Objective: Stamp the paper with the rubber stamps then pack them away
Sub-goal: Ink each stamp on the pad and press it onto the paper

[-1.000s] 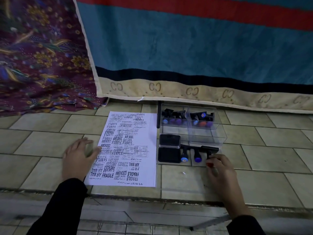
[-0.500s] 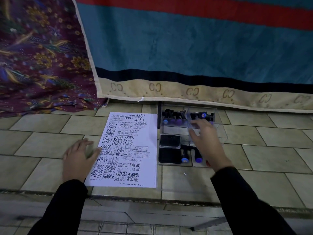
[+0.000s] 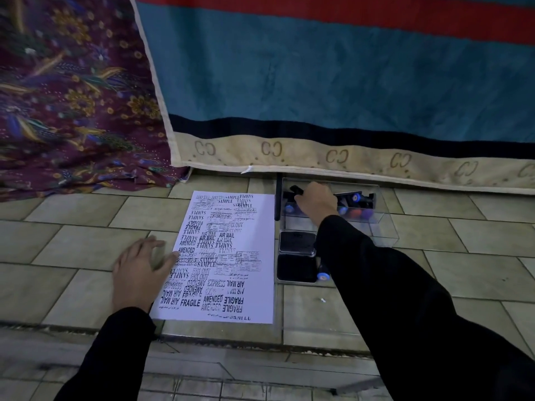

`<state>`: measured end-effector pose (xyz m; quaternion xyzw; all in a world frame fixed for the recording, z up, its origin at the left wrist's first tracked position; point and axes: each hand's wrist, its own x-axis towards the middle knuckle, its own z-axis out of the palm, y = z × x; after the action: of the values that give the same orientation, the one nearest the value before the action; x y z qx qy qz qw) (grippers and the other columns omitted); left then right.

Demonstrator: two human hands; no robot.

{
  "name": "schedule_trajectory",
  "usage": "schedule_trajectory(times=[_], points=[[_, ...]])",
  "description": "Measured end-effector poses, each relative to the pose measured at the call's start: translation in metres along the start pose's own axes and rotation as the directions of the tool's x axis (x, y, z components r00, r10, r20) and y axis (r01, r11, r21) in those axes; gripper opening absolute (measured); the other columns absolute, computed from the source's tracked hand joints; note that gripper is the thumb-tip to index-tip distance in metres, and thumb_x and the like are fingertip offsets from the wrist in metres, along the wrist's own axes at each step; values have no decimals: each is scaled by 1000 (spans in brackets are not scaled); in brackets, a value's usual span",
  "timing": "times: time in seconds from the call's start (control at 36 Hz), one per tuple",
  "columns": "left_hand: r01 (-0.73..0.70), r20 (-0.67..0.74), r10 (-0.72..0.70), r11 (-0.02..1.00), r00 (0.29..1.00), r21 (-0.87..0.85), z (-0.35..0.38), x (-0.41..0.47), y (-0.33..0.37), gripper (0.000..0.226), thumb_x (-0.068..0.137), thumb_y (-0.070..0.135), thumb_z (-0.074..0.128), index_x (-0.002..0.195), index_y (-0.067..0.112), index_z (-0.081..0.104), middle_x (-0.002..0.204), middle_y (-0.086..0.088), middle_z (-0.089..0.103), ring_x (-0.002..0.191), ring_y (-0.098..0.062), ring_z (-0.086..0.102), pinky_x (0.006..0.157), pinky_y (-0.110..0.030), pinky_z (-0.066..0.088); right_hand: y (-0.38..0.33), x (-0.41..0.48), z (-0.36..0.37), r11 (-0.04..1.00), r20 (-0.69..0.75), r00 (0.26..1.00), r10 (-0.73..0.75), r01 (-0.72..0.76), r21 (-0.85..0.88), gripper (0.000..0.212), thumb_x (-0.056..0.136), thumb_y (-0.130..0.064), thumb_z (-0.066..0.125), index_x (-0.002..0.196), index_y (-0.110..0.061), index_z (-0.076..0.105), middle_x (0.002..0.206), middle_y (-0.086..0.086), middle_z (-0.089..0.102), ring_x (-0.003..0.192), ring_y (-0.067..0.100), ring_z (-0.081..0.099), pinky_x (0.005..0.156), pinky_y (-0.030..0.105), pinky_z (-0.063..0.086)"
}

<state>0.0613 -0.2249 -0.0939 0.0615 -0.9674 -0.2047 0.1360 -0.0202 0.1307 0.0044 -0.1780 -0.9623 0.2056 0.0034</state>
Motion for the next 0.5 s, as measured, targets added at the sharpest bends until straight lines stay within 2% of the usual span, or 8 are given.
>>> schedule_trajectory(times=[0.17, 0.31, 0.36, 0.42, 0.44, 0.5], points=[[1, -21, -1, 1000, 1000, -6, 0, 0, 2, 38, 83, 44, 73, 112, 21, 66, 133, -2, 58, 124, -27, 50, 105, -47, 32, -4, 3, 3, 996, -1, 996, 84, -84, 15, 24, 86, -24, 57, 100, -6, 64, 109, 15, 66, 105, 32, 59, 88, 35, 43], [-4, -30, 3, 1000, 1000, -20, -1, -1, 2, 39, 83, 47, 71, 112, 22, 66, 132, -2, 58, 123, -27, 50, 105, -47, 32, -5, 7, 6, 994, -17, 994, 107, -107, 11, 23, 82, -24, 60, 98, -7, 65, 108, 14, 65, 104, 32, 59, 89, 35, 46], [-7, -30, 6, 1000, 1000, -22, -2, -1, 2, 45, 82, 55, 64, 112, 22, 66, 132, -2, 58, 123, -27, 50, 105, -47, 33, -3, 7, 7, 995, -40, 995, 97, -95, 39, 21, 80, -25, 64, 87, -6, 62, 104, 15, 65, 101, 33, 60, 84, 35, 47], [-6, -30, 6, 1000, 1000, -23, -3, -1, 3, 52, 78, 59, 56, 112, 22, 66, 131, -1, 59, 123, -27, 50, 104, -47, 33, -1, 8, 9, 992, -72, 994, 80, -72, 100, 26, 79, -28, 67, 71, -8, 52, 91, 13, 64, 94, 33, 62, 73, 32, 45], [-5, -29, 5, 1000, 1000, -22, -3, -1, 3, 53, 77, 60, 55, 112, 22, 66, 131, -1, 59, 123, -27, 50, 104, -47, 33, 1, 8, 10, 987, -85, 994, 76, -63, 151, 27, 79, -27, 67, 71, -8, 51, 85, 12, 62, 90, 32, 62, 68, 31, 44], [-3, -22, 3, 1000, 1000, -21, -3, -1, 3, 53, 77, 61, 54, 112, 22, 66, 131, -1, 58, 123, -27, 50, 104, -47, 32, 4, 8, 11, 952, -102, 992, 76, -41, 304, 22, 81, -24, 67, 87, -6, 56, 87, 11, 63, 86, 28, 62, 64, 30, 44]])
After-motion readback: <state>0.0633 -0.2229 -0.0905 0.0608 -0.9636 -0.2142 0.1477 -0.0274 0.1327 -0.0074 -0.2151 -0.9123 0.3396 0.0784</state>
